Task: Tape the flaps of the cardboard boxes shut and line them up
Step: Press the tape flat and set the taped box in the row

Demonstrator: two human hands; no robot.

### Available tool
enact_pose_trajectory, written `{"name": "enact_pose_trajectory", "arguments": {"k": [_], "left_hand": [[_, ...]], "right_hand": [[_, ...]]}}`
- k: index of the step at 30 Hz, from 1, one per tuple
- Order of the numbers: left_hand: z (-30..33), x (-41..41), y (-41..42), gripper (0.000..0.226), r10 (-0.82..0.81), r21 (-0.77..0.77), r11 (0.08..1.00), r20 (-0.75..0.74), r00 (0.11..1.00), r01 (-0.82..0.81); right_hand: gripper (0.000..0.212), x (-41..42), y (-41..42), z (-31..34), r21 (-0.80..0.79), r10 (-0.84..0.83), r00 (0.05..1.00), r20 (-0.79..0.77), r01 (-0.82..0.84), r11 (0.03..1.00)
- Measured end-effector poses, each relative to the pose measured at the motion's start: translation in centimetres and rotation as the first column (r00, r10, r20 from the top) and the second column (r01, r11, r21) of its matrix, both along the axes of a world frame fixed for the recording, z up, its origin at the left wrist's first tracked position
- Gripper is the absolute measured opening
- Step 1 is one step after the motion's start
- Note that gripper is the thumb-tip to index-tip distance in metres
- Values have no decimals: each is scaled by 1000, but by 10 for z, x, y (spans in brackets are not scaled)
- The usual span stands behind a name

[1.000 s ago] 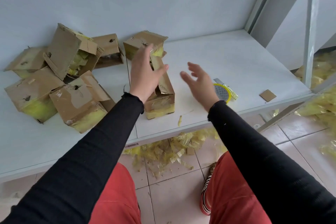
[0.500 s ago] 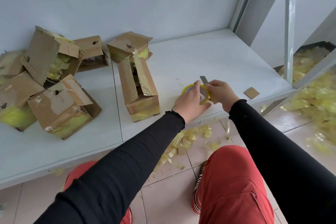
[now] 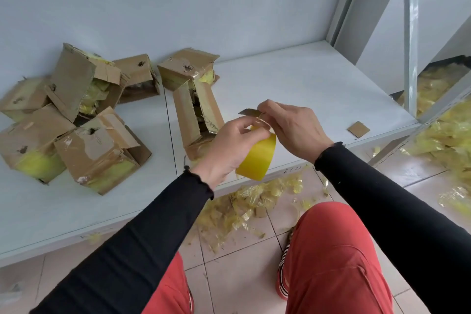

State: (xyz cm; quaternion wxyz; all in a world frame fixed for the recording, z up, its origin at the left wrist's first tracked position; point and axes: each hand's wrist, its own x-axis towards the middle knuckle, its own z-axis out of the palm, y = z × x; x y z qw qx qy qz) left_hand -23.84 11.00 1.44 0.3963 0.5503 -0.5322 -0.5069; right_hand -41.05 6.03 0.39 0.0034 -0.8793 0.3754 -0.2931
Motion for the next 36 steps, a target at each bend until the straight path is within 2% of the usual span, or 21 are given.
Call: {"name": "enact_pose_trajectory", "arguments": {"k": [3,6,9,11,13,15,18,20,21,23,25,27,29,31,33,36], "left_hand": [[18,15,18,11,13,54,998,-109,994,-7],[31,34,38,7,32,56,998,-163,986,-23],[41,49,50,11,97,-26,994,-172,980,-103],[47,53,52,6,138,-101,983,-151,979,-154],[51,57,50,9,170,-223,958,-55,984,-178],[56,63,47,8,197,-336,925,27,980,-176],[63,77,38,4,199,-369,911,10,980,-181],[65,87,31,6,205,-312,927,-39,978,-207],[65,92,27,11,215,-266,937,-68,974,-225],[62,100,17,19,236,-149,955,-133,963,-255],[59,105,8,19,239,-44,966,-218,946,-254],[57,108,-1,13,220,25,975,-255,942,-221],[54,112,-12,15,219,37,976,-210,953,-216],[56,118,-25,9,274,3,960,-211,938,-280],[58,121,-42,8,300,-55,948,-184,936,-315],[53,115,-66,10,247,-132,957,-109,963,-260]], "right_hand": [[25,12,2,6,135,60,995,82,-71,988],[34,-4,-11,13,411,-166,925,341,12,912],[22,-10,-13,18,517,-253,880,402,10,856],[35,9,-1,19,589,-265,824,500,-100,802],[49,33,18,20,643,-329,729,600,-195,741],[53,46,33,16,669,-364,728,581,-172,723],[46,55,53,15,584,-256,782,569,-165,795],[43,61,66,19,426,-74,785,615,-252,869],[46,64,73,21,359,22,813,581,-281,890],[54,73,82,19,313,160,890,428,-312,897],[56,81,87,19,351,226,928,297,-326,878],[50,87,89,21,413,189,934,304,-308,857],[36,90,94,24,488,59,883,466,-312,815],[32,92,100,29,578,-90,831,548,-299,759],[32,91,105,31,659,-186,821,539,-273,701],[38,86,101,42,735,-273,817,508,-246,632]]}}
